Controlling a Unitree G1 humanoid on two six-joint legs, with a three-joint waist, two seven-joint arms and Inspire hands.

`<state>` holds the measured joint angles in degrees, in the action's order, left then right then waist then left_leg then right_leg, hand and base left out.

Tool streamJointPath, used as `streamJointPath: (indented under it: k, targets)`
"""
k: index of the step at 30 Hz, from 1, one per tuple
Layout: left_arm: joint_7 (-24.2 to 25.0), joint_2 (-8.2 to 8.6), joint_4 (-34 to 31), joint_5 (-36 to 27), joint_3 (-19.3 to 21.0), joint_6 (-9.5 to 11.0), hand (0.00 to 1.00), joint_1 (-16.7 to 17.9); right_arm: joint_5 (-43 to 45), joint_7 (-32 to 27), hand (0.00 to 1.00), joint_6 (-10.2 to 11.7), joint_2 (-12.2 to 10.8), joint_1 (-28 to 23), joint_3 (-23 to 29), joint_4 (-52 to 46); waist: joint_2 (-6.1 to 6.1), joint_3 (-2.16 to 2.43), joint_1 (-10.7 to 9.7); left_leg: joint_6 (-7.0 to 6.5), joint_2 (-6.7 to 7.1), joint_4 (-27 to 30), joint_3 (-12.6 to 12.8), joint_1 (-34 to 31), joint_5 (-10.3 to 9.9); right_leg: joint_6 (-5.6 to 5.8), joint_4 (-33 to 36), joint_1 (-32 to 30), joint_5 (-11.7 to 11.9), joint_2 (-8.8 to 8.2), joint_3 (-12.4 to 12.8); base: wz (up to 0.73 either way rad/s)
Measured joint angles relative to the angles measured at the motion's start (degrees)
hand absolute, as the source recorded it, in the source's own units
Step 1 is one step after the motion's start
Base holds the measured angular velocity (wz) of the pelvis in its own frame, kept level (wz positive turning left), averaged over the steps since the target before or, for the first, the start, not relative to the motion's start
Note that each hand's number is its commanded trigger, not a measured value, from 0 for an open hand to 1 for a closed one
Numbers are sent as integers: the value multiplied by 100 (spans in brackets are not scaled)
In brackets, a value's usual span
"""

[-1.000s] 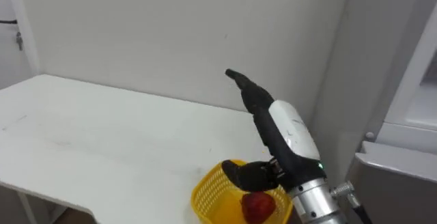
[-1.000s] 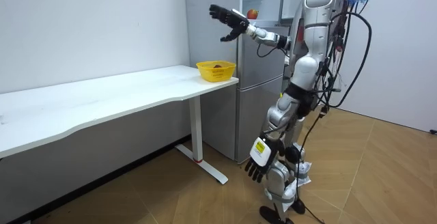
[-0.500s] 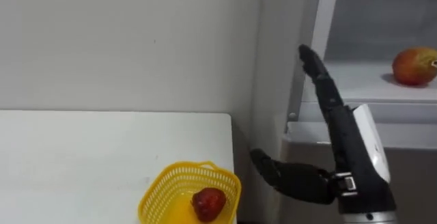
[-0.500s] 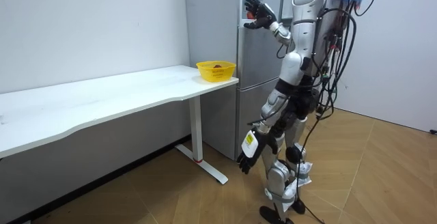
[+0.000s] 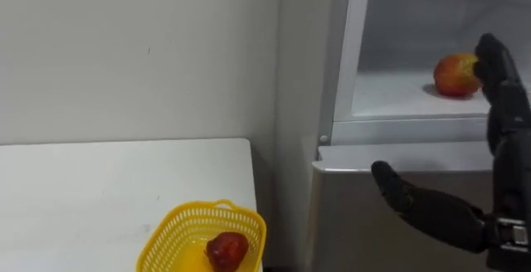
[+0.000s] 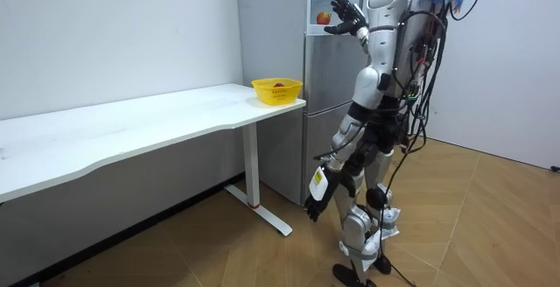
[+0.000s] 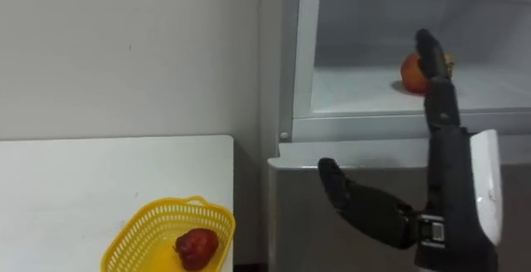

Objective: Retrieve from the upper fridge

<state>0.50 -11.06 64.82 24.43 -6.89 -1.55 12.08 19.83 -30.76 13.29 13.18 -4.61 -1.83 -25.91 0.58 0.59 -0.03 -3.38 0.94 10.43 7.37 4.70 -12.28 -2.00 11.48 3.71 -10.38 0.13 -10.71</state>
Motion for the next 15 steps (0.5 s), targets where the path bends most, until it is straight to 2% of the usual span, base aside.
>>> streamJointPath:
  k: [5, 7, 15]
  targets:
    - [12, -2, -3, -9, 6, -2, 0, -6, 48, -219, 0, 58, 6, -18, 102, -42, 30, 14, -70, 4, -11, -14, 14, 28, -2, -2, 1, 1, 0, 10, 49, -3]
    - [20, -7, -13, -8, 1, -3, 0, -9, 28, -222, 0, 54, 7, -21, 102, -42, 50, 12, -133, 7, -11, -36, 17, 53, -3, -3, -3, 13, -1, 9, 64, -4]
    - [76, -30, -50, -8, -4, -7, 0, -32, -464, -221, 0, 42, 41, -95, 247, 177, 184, -9, -168, 14, -15, -77, 30, 137, -8, -3, -87, 108, 8, 18, 78, -1]
